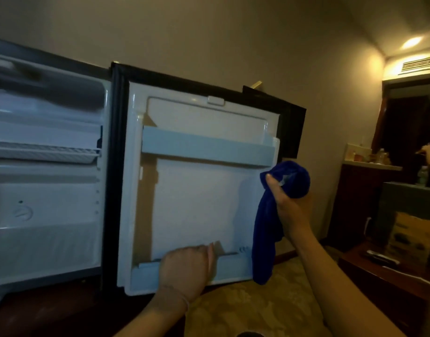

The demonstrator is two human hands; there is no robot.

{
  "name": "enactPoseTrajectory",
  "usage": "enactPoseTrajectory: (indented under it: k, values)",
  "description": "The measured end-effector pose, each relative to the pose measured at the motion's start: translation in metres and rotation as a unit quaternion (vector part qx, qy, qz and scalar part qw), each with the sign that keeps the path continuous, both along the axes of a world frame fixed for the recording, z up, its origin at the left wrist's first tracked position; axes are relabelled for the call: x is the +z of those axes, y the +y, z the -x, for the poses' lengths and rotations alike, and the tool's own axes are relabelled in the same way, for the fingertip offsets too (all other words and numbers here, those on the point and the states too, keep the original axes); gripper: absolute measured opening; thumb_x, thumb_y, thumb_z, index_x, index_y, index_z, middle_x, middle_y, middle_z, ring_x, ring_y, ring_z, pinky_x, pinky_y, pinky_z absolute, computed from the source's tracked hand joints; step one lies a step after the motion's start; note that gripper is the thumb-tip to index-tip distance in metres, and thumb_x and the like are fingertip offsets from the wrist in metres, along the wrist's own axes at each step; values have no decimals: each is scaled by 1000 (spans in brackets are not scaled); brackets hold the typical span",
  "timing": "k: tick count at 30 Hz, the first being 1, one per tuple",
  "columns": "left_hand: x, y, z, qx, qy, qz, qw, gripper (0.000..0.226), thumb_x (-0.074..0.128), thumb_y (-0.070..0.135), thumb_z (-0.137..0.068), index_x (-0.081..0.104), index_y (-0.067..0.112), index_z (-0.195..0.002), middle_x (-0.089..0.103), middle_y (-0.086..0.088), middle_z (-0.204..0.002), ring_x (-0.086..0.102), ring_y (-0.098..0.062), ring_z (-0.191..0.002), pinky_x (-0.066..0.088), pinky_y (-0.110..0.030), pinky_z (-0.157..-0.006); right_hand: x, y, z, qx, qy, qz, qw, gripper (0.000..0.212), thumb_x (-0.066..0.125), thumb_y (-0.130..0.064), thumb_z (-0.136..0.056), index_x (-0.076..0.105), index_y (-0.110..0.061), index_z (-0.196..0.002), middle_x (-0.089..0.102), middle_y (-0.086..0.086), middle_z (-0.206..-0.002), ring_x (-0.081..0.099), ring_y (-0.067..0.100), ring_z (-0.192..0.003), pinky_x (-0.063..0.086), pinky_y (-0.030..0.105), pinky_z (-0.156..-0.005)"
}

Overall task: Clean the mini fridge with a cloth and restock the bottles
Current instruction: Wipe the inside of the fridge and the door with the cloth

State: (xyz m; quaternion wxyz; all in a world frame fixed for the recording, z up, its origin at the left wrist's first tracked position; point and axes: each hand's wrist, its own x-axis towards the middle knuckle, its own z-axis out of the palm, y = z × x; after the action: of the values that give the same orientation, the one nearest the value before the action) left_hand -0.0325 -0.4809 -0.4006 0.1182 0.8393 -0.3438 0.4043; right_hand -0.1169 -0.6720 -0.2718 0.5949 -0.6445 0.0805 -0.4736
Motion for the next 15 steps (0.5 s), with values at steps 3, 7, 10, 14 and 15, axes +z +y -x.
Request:
enactPoseTrajectory:
  k: [3,7,10,14,15]
  values:
    - [16,8,8,-35,95,-46,994,21,56,36,-81,63,25,-65,61,4,-55,57,-16,-41,39,-24,-37,31,5,-1,-30,12,5,999,33,80,-40,-82,64,-21,-102,67,-5,-90,64,5,-81,53,26,-78]
    - [59,29,17,-70,238,-22,968,32,30,38,-105,58,30,-118,65,6,-112,65,-17,-97,47,-29,-75,73,11,1,-19,66,-81,994,36,75,-42,-85,56,-27,-112,61,-11,-93,58,10,-90,42,34,-96]
    - [112,63,17,-67,276,4,959,34,31,46,-103,57,27,-93,61,4,-92,60,-13,-78,41,-25,-65,103,21,8,-50,63,-83,993,40,82,-39,-80,58,-30,-111,61,-14,-98,59,11,-97,42,36,-105]
    - [188,107,16,-78,206,14,975,41,38,44,-101,43,27,-64,45,8,-59,42,-4,-49,30,-20,-46,138,32,18,-122,93,39,987,33,84,-33,-78,62,-27,-101,65,-14,-94,63,8,-92,49,44,-103]
    - [204,116,16,-87,187,17,978,43,37,45,-100,42,27,-62,42,9,-57,39,-4,-47,31,-21,-45,146,35,19,-129,106,83,982,33,84,-33,-79,63,-23,-102,65,-11,-94,63,10,-90,51,45,-99]
